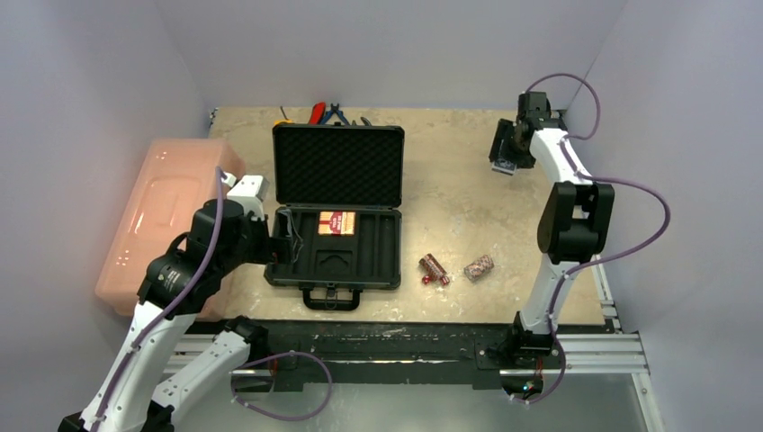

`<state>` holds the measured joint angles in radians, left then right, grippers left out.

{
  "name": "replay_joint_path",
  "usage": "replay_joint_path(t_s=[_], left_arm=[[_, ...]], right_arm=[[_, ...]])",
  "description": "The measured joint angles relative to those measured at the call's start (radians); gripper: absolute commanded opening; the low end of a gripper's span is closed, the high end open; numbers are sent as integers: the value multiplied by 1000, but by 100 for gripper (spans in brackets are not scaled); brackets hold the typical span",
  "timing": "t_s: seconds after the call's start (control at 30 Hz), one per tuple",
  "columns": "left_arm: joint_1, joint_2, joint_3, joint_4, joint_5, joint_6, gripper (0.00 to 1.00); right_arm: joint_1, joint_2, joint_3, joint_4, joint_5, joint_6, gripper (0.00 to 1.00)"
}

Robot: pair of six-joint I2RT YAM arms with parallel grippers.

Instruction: Pack up texas hold em set

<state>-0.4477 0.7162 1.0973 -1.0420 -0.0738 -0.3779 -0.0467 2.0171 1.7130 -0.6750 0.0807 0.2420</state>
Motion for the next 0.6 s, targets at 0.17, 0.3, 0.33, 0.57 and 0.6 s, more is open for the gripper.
replay_joint_path(t_s=[0.17, 0.3, 0.33, 0.57, 0.6], left_arm=[[0, -13, 0, 0, 0, 0, 100], [0, -13, 0, 0, 0, 1, 100], [0, -12, 0, 0, 0, 2, 100], [0, 0, 1, 0, 1, 5, 100], [0, 3, 3, 0, 2, 6, 100]], right_arm=[[0, -110, -32, 18, -43, -38, 12], [0, -184, -53, 34, -77, -61, 0], [0, -201, -57, 37, -82, -66, 0], [3, -286, -92, 56, -142, -90, 0], [5, -296, -97, 59, -153, -91, 0]])
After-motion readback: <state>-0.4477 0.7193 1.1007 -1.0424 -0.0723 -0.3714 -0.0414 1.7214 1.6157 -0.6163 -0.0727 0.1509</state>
